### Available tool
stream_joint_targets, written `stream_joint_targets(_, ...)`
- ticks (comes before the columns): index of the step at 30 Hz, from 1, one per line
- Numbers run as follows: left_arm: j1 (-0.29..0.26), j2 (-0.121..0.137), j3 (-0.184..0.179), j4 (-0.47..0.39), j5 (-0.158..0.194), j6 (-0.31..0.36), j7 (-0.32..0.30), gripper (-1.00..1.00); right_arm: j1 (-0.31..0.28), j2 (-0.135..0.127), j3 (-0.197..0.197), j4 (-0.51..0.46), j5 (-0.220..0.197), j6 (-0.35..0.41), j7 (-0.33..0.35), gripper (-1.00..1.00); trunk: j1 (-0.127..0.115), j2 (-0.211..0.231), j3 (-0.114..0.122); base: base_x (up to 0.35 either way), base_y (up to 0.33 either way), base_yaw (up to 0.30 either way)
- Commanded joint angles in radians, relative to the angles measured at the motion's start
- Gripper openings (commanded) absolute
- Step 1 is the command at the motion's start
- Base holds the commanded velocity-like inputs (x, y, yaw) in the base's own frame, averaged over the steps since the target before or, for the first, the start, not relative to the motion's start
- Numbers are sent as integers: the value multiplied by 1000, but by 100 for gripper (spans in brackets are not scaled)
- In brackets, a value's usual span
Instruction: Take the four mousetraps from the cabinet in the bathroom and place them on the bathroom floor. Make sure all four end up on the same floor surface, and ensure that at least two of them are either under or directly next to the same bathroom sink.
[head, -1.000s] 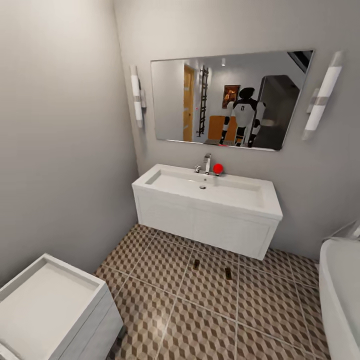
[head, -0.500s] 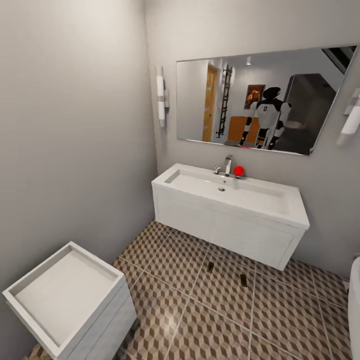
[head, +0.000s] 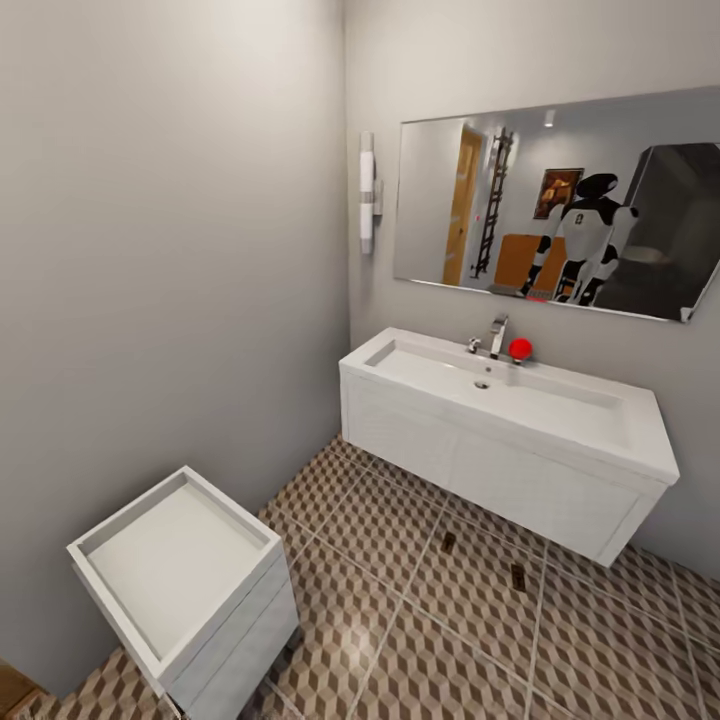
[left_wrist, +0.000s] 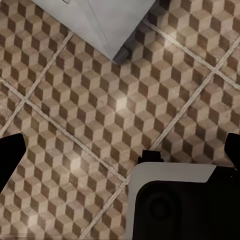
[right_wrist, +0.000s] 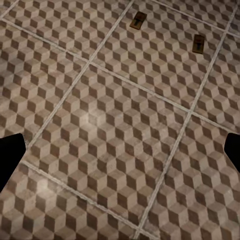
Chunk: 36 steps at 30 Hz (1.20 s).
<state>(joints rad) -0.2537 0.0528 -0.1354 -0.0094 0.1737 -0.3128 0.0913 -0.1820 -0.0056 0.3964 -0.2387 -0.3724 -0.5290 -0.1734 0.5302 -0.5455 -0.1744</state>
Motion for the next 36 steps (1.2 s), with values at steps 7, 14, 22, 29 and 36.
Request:
stream_joint_targets(7,-1,0,-9,1,7,-3,2,100,-1,-1,9,1,-3,-2,-8,100,0,-1,-2,0,0,239)
stream_joint_targets(14,-1,3,-9,2,8,-13,2,100,-1,-1,9,0,-3,-3,-8,100,0,-1,-2,0,0,249)
stream_joint_targets(22,-1,4,-9,5,9,-16,2,100,-1,-1,9,-1,-3,-3,-8,100,0,-1,-2,0,0,257)
stream_joint_targets(29,-1,3,-9,5,9,-16,2,100,-1,-1,9,0,-3,-2,-8,100,0,-1,-2,0,0,258)
stream_joint_targets(36,-1,3,-9,5,9,-16,2,100,-1,-1,9,0,-3,-2,-8,100,0,-1,-2,0,0,258)
